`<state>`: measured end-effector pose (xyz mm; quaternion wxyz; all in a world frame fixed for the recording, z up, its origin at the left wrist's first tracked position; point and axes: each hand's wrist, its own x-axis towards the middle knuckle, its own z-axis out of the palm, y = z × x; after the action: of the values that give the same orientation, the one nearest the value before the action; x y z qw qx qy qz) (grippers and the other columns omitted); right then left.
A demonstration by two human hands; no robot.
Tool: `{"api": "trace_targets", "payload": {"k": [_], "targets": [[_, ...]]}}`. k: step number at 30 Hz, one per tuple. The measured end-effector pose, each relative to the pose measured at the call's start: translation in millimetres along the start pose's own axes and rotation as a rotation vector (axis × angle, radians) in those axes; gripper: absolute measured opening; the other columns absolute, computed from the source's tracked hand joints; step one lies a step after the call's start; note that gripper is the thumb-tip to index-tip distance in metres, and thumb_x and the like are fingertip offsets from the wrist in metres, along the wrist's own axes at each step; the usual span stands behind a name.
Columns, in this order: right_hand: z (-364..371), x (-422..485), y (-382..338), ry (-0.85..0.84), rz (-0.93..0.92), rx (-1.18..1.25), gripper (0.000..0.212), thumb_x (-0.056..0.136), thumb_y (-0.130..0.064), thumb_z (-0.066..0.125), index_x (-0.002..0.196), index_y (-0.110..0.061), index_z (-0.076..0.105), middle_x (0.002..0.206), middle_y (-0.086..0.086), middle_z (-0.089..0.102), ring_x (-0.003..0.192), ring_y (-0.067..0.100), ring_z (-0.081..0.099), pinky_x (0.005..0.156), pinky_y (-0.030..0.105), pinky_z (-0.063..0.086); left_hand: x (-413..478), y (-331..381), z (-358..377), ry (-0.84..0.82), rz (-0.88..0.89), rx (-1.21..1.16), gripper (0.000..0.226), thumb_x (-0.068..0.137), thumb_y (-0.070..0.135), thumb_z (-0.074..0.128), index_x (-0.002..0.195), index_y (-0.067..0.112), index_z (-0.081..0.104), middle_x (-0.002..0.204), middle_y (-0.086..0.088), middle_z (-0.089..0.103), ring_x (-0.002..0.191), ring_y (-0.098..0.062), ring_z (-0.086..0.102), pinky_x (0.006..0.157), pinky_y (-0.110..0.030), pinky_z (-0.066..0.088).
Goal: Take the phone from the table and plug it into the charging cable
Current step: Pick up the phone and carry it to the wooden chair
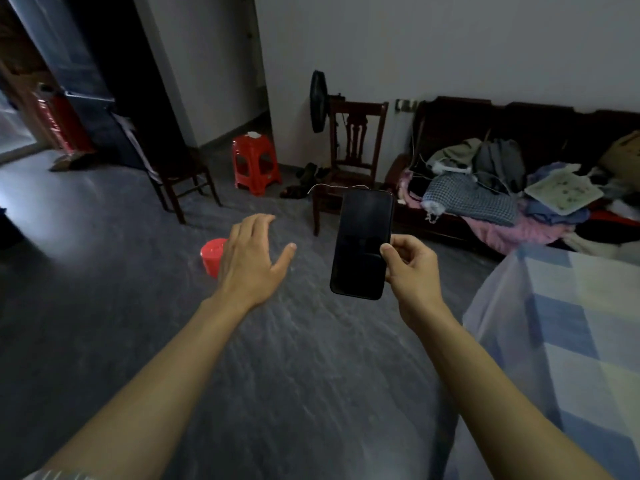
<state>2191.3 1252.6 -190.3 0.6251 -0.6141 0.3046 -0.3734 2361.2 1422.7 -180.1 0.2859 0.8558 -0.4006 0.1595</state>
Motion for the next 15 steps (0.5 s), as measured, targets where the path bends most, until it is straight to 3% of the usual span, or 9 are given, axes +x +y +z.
{"api": "trace_targets", "payload": {"k": [5,15], "targets": [[30,92,2,0.030,-0.003,-0.029,0.013,0.096,-0.010,0.056,0.094,-0.016,0.068,0.092,0.010,0.075,0.087,0.023,0.073,0.074,0.039,0.059,94,-29,42,-0.004,0.002,-0.047,0.058,0.090,0.045,0.057,0.135,0.010,0.046,0.137,-0.009,0.050,0.123,-0.028,0.044,0.102,-0.040,0.038],[112,265,41,0.081,-0.027,-0.098,0.013,0.096,-0.013,0.057,0.095,-0.014,0.069,0.086,0.002,0.075,0.075,0.011,0.071,0.062,0.024,0.054,262,-120,146,-0.063,0.037,-0.138,0.059,0.089,0.048,0.055,0.134,0.011,0.046,0.135,-0.009,0.051,0.121,-0.029,0.044,0.101,-0.043,0.040]]}}
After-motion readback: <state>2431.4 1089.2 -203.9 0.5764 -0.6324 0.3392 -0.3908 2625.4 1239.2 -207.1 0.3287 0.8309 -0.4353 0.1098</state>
